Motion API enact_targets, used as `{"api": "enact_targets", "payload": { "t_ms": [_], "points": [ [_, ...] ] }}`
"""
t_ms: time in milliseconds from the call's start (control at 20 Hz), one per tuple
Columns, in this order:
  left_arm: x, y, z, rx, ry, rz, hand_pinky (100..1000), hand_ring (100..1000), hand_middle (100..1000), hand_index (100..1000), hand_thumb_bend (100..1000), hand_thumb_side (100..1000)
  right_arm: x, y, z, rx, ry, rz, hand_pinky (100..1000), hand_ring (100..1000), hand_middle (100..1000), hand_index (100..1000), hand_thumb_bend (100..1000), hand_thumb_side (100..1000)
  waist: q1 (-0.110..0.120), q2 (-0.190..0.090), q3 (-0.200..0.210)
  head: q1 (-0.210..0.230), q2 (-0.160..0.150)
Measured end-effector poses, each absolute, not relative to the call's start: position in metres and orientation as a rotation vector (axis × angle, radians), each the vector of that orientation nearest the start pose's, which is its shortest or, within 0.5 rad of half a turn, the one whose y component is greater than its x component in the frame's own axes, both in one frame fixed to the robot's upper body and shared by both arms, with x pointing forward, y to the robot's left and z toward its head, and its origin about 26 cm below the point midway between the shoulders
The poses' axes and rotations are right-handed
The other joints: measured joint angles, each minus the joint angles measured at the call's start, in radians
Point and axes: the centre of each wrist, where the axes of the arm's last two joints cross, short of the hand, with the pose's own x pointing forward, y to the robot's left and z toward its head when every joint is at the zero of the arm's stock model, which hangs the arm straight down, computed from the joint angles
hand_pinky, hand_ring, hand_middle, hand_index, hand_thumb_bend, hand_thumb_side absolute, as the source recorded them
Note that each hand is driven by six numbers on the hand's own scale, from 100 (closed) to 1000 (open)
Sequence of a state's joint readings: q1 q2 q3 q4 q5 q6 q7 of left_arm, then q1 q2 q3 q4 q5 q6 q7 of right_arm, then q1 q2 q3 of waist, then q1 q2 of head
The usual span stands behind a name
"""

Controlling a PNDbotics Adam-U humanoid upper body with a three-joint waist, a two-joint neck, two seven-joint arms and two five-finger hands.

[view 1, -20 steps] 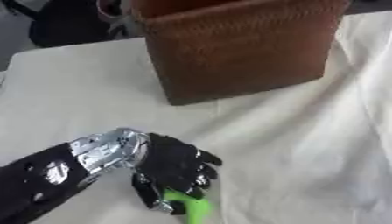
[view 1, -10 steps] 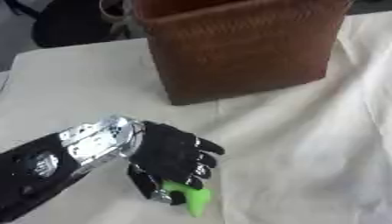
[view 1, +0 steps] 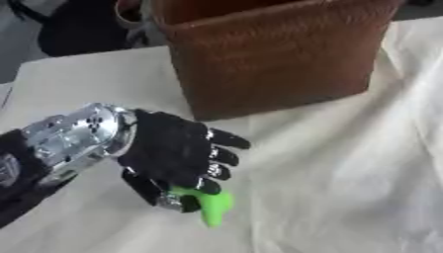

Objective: Pick up objects on the table and place them in the box.

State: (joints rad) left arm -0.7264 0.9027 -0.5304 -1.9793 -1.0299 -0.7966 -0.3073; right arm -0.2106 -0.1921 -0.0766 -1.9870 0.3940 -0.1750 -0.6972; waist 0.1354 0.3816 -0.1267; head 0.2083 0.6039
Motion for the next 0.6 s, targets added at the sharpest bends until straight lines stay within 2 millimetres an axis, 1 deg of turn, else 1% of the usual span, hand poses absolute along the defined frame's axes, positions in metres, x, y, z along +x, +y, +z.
{"api": "enact_targets", "payload": {
  "t_ms": [50,200,250,300,350,500,550,600],
  "points": [
    [0.303,0.212,0.279,-0.777,1.305,2.182,983,786,458,611,110,457,0.293,-0.268,0.166,-0.882,-2.44,-0.375,686,620,688,592,100,1000,0.0,0.0,0.0,-0.001,0.0],
    [0.302,0.219,0.292,-0.813,1.315,2.165,986,788,459,612,119,440,0.292,-0.269,0.167,-0.887,-2.442,-0.374,686,620,688,592,100,1000,-0.001,-0.003,0.0,-0.004,-0.008],
    [0.302,0.222,0.296,-0.827,1.317,2.159,992,794,464,615,147,416,0.292,-0.269,0.167,-0.888,-2.443,-0.375,685,620,688,592,100,1000,-0.001,-0.004,0.0,-0.006,-0.009],
    [0.301,0.225,0.3,-0.842,1.317,2.155,992,794,464,615,147,416,0.292,-0.27,0.166,-0.889,-2.442,-0.376,685,620,688,592,100,1000,-0.001,-0.005,0.0,-0.008,-0.014],
    [0.301,0.228,0.305,-0.861,1.315,2.151,996,797,468,618,169,390,0.292,-0.27,0.166,-0.891,-2.439,-0.376,685,620,687,591,100,1000,-0.001,-0.005,0.0,-0.009,-0.018],
    [0.3,0.238,0.318,-0.933,1.312,2.134,994,798,470,619,178,383,0.291,-0.271,0.165,-0.896,-2.433,-0.379,685,620,687,591,100,1000,-0.001,-0.01,0.001,-0.013,-0.032],
    [0.299,0.241,0.321,-0.954,1.315,2.129,966,792,472,622,180,344,0.291,-0.271,0.165,-0.896,-2.434,-0.38,684,621,687,591,100,1000,-0.001,-0.011,0.001,-0.014,-0.035],
    [0.299,0.243,0.325,-0.975,1.322,2.119,966,792,472,622,180,344,0.291,-0.271,0.165,-0.897,-2.433,-0.382,684,621,687,591,100,1000,-0.001,-0.011,0.002,-0.015,-0.039]
  ]
}}
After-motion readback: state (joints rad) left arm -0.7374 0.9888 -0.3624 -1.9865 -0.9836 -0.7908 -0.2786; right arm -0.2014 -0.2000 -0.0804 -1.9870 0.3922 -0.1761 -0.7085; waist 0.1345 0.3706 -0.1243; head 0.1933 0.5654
